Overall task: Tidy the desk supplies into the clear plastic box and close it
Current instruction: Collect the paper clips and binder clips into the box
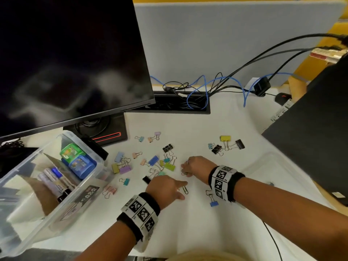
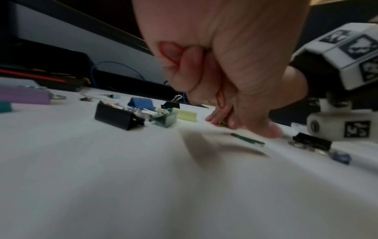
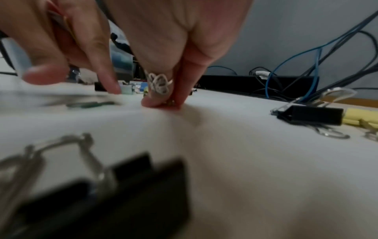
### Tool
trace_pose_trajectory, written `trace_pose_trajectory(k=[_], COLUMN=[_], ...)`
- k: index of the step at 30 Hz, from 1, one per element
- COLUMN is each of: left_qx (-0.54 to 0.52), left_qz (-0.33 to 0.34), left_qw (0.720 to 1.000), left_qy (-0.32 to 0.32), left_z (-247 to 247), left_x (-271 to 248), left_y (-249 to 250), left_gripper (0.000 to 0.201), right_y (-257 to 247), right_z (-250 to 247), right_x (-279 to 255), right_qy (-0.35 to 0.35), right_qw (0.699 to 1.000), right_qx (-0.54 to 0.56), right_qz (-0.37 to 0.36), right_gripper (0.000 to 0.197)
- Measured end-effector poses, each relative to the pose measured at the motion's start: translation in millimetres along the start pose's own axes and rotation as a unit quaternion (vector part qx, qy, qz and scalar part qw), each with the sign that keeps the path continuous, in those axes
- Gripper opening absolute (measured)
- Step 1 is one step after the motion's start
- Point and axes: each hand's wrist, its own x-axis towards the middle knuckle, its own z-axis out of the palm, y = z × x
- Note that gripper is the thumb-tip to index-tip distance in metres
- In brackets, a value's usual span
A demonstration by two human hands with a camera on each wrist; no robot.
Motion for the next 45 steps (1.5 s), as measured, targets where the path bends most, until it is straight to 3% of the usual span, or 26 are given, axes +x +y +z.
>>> trace_pose_trajectory(k=[5, 9, 12, 18, 27, 33, 40, 45], left_qx=[0.147, 0.172, 0.164, 0.166, 0.139, 0.111, 0.092, -0.017], left_qz=[0.061, 0.073, 0.043, 0.009, 0.011, 0.019, 0.01, -0.068], left_qw=[0.987, 0.982, 0.985, 0.985, 0.99, 0.993, 0.995, 0.996], left_qy=[-0.034, -0.012, -0.021, -0.035, -0.019, -0.035, -0.042, -0.063], left_z=[5.8, 6.4, 6.8, 10.7, 16.2, 12.6, 12.1, -3.9], left_x=[12.6, 9.9, 9.9, 6.6, 2.0, -0.1, -1.3, -19.9], left_y=[2.2, 5.6, 8.9, 18.0, 14.2, 11.4, 10.5, 2.9], left_gripper=[0.035, 0.024, 0.026, 0.031, 0.031, 0.031, 0.032, 0.031], right_y=[-4.5, -6.4, -10.6, -17.9, -22.2, -18.5, -26.7, -37.0], right_z=[3.9, 4.5, -1.1, -3.5, -5.5, 2.6, 2.6, -1.3], right_x=[-1.0, 0.8, 3.7, 5.8, 11.6, 10.8, 1.1, -2.5], right_qy=[0.045, 0.016, 0.036, 0.005, -0.007, -0.005, -0.003, -0.034], right_qw=[0.999, 0.998, 0.994, 0.992, 0.993, 0.993, 0.99, 0.987], right_qx=[-0.011, -0.007, 0.041, 0.053, -0.049, -0.014, -0.067, -0.086], right_qz=[-0.017, 0.053, 0.09, 0.116, 0.106, 0.118, 0.12, 0.129], right_gripper=[0.024, 0.029, 0.029, 0.033, 0.038, 0.037, 0.038, 0.048])
